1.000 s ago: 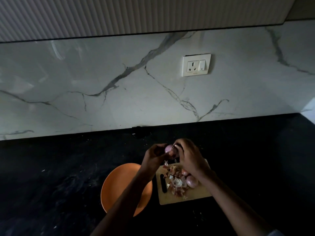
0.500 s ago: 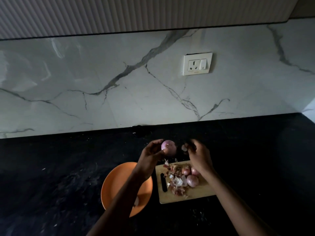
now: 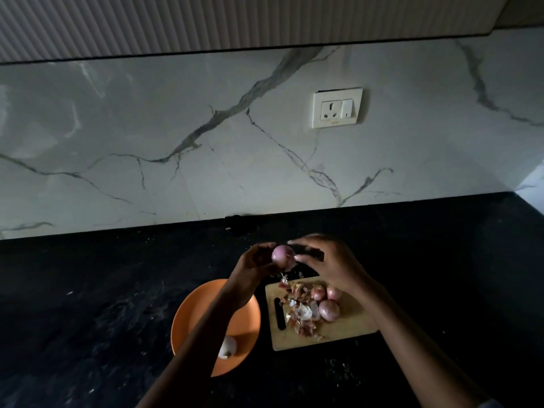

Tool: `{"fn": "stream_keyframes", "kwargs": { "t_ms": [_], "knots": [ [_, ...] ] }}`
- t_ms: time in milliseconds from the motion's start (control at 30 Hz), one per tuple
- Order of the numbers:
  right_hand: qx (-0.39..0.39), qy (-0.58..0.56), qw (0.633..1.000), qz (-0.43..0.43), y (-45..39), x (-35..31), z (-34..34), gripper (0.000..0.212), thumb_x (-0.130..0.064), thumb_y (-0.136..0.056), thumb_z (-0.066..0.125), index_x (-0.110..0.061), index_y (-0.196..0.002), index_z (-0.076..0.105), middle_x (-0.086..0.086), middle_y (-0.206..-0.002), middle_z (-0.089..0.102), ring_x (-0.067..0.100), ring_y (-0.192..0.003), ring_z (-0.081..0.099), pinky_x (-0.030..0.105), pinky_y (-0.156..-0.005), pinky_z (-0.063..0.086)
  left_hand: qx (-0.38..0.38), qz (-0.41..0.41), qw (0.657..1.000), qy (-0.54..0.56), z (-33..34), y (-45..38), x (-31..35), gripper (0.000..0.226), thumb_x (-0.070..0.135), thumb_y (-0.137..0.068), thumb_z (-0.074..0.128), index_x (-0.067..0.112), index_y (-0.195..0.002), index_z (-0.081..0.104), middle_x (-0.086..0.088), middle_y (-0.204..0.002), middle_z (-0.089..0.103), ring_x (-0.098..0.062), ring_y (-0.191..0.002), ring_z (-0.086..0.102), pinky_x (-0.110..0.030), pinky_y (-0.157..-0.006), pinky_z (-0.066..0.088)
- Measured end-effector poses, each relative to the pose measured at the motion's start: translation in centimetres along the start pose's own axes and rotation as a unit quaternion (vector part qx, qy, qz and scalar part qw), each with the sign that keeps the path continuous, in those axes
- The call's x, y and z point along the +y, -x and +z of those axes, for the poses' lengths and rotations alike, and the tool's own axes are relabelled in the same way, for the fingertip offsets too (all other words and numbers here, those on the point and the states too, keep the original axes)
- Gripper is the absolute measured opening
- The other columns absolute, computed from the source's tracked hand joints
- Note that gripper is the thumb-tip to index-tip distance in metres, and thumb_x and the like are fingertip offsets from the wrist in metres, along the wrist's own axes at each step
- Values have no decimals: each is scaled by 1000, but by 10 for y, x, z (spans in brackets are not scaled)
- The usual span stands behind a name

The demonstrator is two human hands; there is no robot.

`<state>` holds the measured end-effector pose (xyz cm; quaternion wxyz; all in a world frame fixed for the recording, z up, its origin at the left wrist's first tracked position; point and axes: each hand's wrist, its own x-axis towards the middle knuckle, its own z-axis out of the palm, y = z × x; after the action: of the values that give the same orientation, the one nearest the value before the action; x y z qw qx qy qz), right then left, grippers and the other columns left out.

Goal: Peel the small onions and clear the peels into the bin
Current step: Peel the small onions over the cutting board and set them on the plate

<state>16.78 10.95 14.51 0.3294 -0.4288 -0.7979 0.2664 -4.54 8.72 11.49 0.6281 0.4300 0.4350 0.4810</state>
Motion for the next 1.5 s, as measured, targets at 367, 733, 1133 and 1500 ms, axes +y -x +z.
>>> {"fn": "stream_keyframes", "kwargs": {
  "t_ms": [367, 733, 1133, 1500],
  "knots": [
    [50, -8, 996, -69, -4, 8, 4, 21, -12, -80, 81, -13, -102, 79, -4, -99, 74, 2, -92, 69, 23, -82, 57, -53, 0, 999, -2, 2, 6, 3, 33, 10, -94, 62, 4, -127, 63, -25, -125, 65, -36, -116, 63, -48, -107, 47],
    [100, 96, 989, -59, 11, 3, 20, 16, -16, -85, 76, -12, -99, 71, -1, -94, 69, 8, -83, 66, 25, -69, 57, -63, 17, 997, -31, 16, 10, 9, 24, 15, -95, 58, 20, -111, 75, -13, -113, 71, -24, -108, 66, -39, -100, 50],
    [219, 6, 976, 14, 7, -5, 25, 11, -9, -83, 78, -8, -93, 74, -7, -85, 73, -3, -79, 68, 7, -73, 51, -47, 26, 999, -12, 8, -1, -1, 34, 9, -99, 55, 3, -133, 57, -21, -129, 63, -35, -120, 61, -42, -101, 51],
    [54, 27, 973, 223, 23, 36, 21, 13, -15, -94, 68, -19, -105, 73, -17, -91, 70, -8, -80, 64, 4, -69, 46, -17, -9, 999, 37, 3, 4, -6, 40, 13, -95, 57, 4, -134, 56, -16, -127, 66, -27, -117, 63, -36, -101, 51]
  ]
}}
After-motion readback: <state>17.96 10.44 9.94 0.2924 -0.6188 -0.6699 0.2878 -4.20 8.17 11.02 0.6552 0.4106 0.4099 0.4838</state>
